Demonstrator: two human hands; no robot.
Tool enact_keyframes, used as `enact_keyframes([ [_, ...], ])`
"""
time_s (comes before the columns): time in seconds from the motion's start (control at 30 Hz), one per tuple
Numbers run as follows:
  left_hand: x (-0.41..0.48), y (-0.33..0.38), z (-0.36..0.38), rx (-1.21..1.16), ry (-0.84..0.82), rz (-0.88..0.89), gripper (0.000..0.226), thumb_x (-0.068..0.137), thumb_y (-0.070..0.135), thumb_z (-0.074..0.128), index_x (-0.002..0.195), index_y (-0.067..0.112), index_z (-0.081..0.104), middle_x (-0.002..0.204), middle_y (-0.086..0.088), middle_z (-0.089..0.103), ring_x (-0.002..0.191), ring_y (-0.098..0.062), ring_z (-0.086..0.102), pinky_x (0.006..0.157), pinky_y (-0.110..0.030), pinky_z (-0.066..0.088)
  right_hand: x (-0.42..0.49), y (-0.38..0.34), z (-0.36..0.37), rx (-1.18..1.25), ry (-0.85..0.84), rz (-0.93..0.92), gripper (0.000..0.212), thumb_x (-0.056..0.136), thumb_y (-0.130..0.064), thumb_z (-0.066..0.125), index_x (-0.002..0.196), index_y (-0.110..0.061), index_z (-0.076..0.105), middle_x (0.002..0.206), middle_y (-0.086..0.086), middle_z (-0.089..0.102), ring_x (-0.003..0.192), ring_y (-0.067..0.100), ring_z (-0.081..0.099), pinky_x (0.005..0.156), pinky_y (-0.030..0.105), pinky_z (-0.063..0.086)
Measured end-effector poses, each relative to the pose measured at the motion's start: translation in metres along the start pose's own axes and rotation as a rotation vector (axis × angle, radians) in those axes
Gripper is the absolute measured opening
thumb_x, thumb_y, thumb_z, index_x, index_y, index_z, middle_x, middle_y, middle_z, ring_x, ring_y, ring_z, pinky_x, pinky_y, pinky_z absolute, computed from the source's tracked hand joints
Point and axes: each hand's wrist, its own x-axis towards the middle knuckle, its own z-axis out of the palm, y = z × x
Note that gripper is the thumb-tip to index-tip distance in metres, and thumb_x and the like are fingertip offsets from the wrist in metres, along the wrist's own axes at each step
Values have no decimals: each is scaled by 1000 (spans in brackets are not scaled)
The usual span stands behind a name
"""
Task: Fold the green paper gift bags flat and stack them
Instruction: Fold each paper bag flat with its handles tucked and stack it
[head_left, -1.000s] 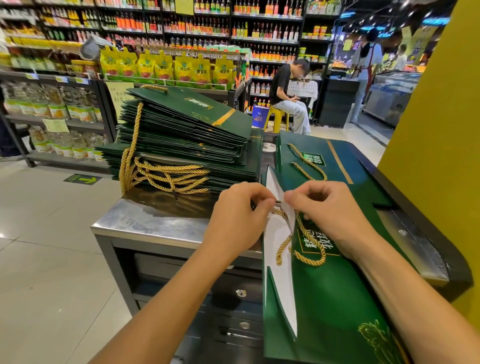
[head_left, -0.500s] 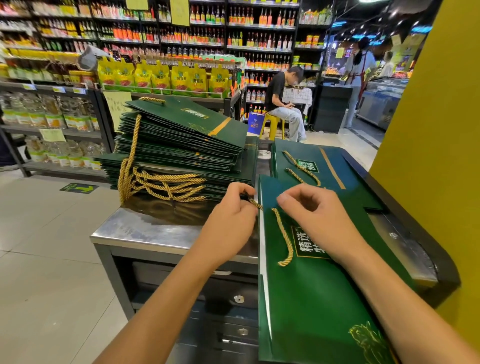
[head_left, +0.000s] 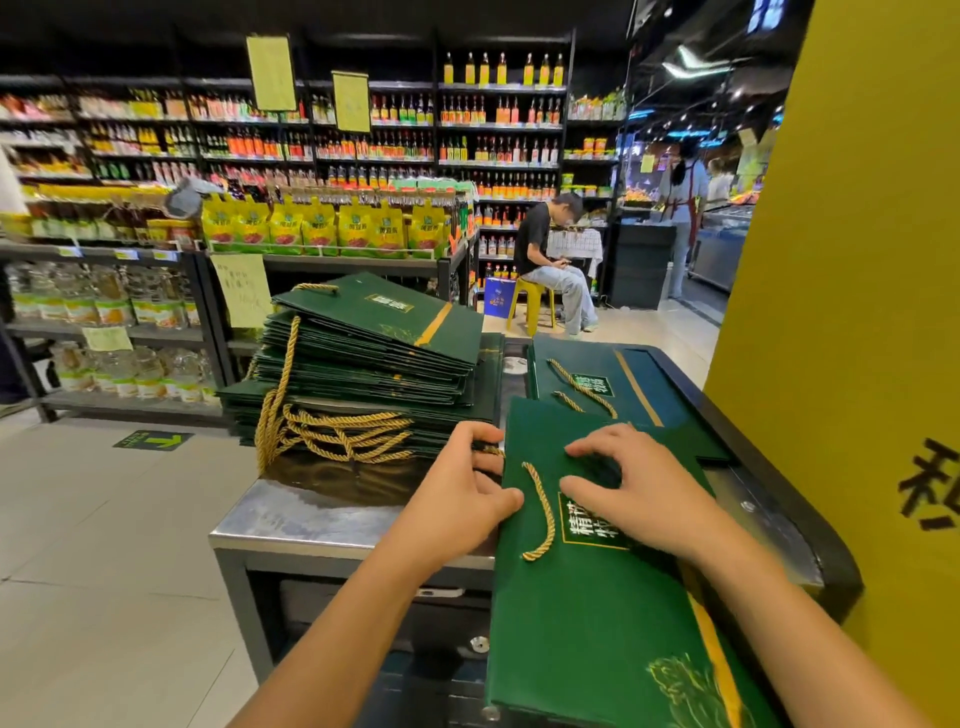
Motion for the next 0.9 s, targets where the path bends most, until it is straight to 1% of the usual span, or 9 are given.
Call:
enact_keyframes([
  [0.1,2,-4,0,21,37,-23,41,89,-6,68,112,21,47,99,-4,64,60,-3,62,65,-25,57,-17,18,-20,-175,43,212,52,86,-57,67,127,-25,64,125,0,59,117,21,55,98,38,48],
  [0.2,3,-4,-1,26,59,-53,43,88,-7,70,117,13,46,91,-6,62,58,0,61,62,-23,56,-33,34,-23,-339,151,404,58,82,-74,61,95,-18,64,97,3,60,91,24,61,69,36,52],
  [0.3,-1,1,0,2,84,-76,47,88,-6,70,121,13,43,86,-6,62,54,3,62,55,-16,51,-49,37,-21,-345,180,486,61,82,-81,53,71,-21,46,79,1,56,72,22,56,50,31,37],
  [0.43,-3,4,-4,-41,140,-137,49,84,3,79,123,8,49,92,-12,73,68,-12,72,56,-23,55,-62,26,-29,-232,209,508,56,85,-72,61,68,-21,45,68,-2,55,63,20,53,49,30,35],
  [0.53,-3,9,-6,-101,193,-182,32,82,6,83,109,0,67,87,-13,77,69,-20,71,59,-29,58,-60,26,-33,-86,234,532,48,85,-61,69,83,-15,60,73,0,66,61,20,63,53,34,54],
  [0.67,-6,18,-8,-282,107,-337,13,89,10,76,97,0,74,82,-19,77,59,-21,70,56,-35,59,-58,32,-45,277,339,520,31,83,-35,82,97,-11,68,101,4,68,96,24,66,77,34,52],
  [0.73,-7,20,-10,-302,69,-338,17,90,15,75,97,-1,75,88,-21,76,59,-17,67,54,-27,55,-62,28,-54,490,419,499,20,83,-23,82,90,-9,70,101,7,71,93,22,66,83,39,55],
  [0.8,-9,27,-9,-270,80,-283,18,91,19,75,94,1,76,76,-11,71,51,-7,56,47,-16,45,-68,20,-67,572,511,462,14,84,-23,81,88,-14,71,91,5,73,82,17,68,72,34,54],
  [0.9,-10,49,-11,-253,133,-161,17,93,22,72,94,5,76,57,4,56,41,-5,41,40,-15,30,-75,0,-93,607,647,325,11,88,-27,78,83,-21,70,81,-4,70,77,11,64,60,25,44],
])
